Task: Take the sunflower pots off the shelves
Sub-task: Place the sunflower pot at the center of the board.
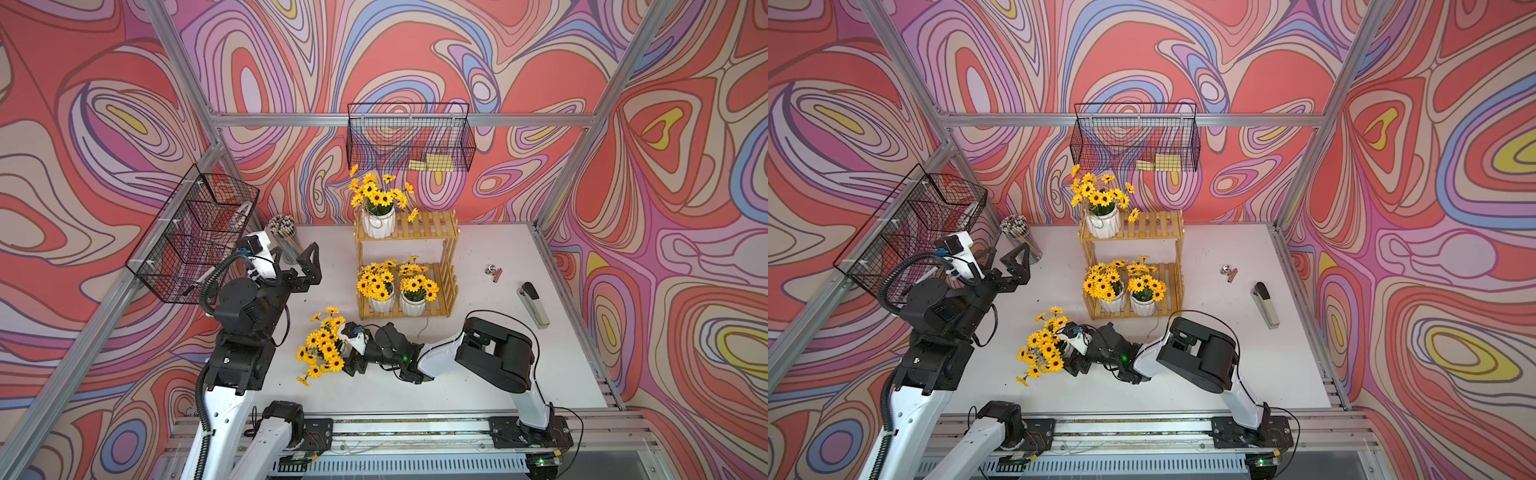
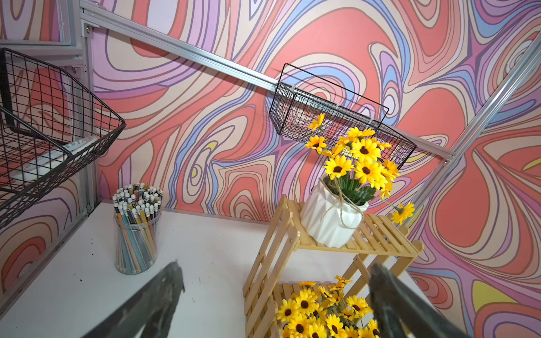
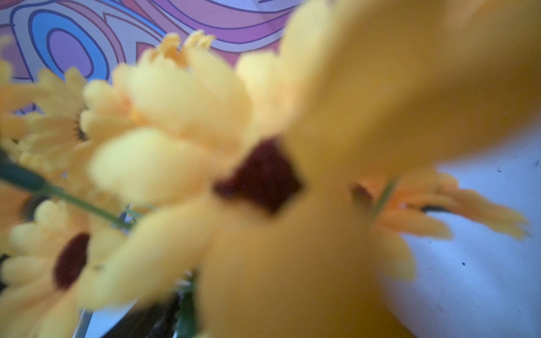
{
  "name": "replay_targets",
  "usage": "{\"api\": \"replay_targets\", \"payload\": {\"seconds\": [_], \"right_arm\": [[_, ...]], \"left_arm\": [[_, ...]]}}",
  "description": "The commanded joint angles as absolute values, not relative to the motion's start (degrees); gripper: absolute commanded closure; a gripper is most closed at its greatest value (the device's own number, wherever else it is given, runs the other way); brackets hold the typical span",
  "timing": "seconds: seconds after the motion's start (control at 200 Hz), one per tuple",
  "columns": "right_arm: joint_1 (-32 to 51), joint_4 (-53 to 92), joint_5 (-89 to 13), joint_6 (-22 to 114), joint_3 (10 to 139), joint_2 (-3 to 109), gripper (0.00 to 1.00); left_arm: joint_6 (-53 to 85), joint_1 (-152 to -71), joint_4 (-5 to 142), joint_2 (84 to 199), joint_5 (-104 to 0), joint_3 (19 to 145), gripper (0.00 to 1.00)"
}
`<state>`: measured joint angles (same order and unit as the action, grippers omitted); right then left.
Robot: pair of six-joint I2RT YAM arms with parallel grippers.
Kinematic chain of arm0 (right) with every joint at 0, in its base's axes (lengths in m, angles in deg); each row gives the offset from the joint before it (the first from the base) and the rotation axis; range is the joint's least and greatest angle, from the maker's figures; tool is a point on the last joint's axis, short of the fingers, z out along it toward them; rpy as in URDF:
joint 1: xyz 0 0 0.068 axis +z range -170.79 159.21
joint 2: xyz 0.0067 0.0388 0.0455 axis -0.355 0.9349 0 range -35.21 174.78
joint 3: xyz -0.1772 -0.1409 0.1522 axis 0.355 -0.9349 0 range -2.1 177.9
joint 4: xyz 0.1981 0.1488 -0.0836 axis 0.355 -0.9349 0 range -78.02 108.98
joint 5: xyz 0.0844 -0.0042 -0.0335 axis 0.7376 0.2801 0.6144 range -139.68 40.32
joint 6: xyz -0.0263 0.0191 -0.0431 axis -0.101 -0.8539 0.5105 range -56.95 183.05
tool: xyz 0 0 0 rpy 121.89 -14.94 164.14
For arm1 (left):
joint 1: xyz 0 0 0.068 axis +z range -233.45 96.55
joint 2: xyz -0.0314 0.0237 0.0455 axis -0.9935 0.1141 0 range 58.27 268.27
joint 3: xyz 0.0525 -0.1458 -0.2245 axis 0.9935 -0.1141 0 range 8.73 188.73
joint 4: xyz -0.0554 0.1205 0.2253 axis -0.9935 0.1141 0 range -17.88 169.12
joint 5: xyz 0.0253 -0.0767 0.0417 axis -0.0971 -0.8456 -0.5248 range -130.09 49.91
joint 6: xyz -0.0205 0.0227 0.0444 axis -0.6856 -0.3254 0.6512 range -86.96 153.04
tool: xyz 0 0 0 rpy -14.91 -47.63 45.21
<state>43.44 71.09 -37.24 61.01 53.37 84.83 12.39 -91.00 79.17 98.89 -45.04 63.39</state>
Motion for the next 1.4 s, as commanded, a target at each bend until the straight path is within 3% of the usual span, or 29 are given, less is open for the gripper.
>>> {"api": "replay_targets", "payload": {"seconds": [0.0,0.08,0.23,0.346,0.696,0.901,1.392], "right_arm": [[43.68,73.94,-34.47,60.76,54.29,84.77,1.00],[43.83,68.69,-33.76,61.44,54.72,83.48,1.00],[44.47,61.36,-34.26,63.93,55.24,82.13,0.65],[44.66,60.36,-35.26,63.84,54.43,82.05,0.45],[45.02,54.36,-35.70,65.59,56.06,81.68,0.26],[45.13,54.35,-35.36,65.26,56.33,81.52,0.02],[45.13,52.70,-38.23,64.72,53.25,77.27,0.02]], "left_arm": [[11.85,-90.99,77.31,98.53,-45.56,62.96,0.00],[12.03,-91.01,77.31,98.39,-45.45,62.87,0.00],[12.12,-91.01,77.26,98.26,-45.29,62.59,0.00],[12.08,-91.01,76.89,98.26,-45.23,62.17,0.00],[11.69,-91.01,75.91,98.43,-45.26,61.31,0.00],[11.62,-91.01,75.73,98.43,-45.18,61.12,0.00],[12.21,-91.01,75.66,98.43,-44.61,60.71,0.00]]}}
